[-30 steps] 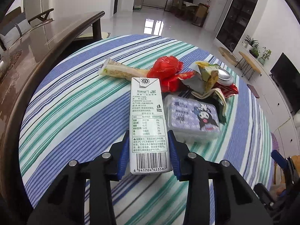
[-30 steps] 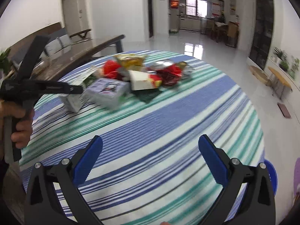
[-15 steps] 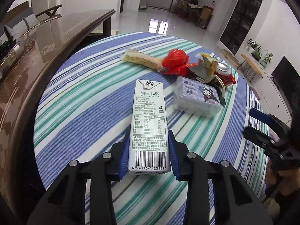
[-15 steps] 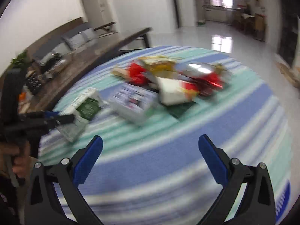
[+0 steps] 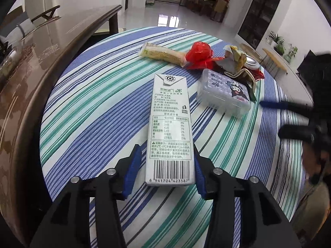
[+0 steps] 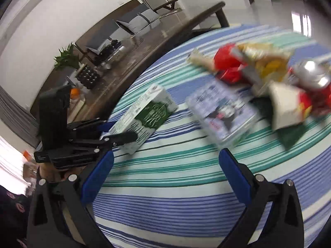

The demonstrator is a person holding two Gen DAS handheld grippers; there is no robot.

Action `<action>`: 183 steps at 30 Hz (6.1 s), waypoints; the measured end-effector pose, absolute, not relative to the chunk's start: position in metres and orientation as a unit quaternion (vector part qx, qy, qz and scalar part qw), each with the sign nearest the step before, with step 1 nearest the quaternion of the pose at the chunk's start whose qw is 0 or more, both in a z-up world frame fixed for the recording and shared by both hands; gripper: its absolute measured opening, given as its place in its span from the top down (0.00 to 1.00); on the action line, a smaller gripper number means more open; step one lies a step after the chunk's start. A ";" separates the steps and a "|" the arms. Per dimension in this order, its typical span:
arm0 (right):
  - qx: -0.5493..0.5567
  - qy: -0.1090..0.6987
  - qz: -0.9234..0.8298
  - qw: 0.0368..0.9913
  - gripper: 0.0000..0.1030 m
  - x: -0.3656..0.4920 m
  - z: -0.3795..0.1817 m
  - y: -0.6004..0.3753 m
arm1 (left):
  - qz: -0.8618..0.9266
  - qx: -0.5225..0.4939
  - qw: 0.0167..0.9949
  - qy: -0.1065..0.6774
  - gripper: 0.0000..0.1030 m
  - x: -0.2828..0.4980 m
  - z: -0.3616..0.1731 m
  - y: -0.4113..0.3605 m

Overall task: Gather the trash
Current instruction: 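Grasp the white milk carton with the left tool while the right tool grasps the Kuromi box, then carry carton and box to the blue wastebasket and open both tools, then grasp the white paper cup with the left tool while the right tool grasps the green packet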

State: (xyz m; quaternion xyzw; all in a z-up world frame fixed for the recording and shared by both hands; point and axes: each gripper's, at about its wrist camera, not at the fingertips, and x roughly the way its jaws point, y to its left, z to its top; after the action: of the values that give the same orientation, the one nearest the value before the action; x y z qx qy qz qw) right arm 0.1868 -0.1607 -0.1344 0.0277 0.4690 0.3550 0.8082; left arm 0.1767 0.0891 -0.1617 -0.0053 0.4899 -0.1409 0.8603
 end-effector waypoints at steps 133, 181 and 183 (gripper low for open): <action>0.023 0.429 0.073 0.900 0.08 0.105 -0.162 -0.317 | -0.266 0.039 0.845 0.462 0.93 0.222 -0.158 -0.096; -0.073 0.448 0.177 0.873 0.60 0.173 -0.168 -0.193 | -0.204 0.040 0.864 0.459 0.66 0.218 -0.168 -0.045; -0.068 0.448 0.162 0.877 0.60 0.158 -0.168 -0.211 | -0.207 0.049 0.863 0.458 0.63 0.215 -0.171 -0.052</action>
State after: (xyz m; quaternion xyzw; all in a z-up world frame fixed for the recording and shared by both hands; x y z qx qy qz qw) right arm 0.1579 -0.2109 -0.1676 -0.0679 0.4476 0.1622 0.8768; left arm 0.2147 -0.0524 -0.1707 0.0490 0.4585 -0.2069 0.8629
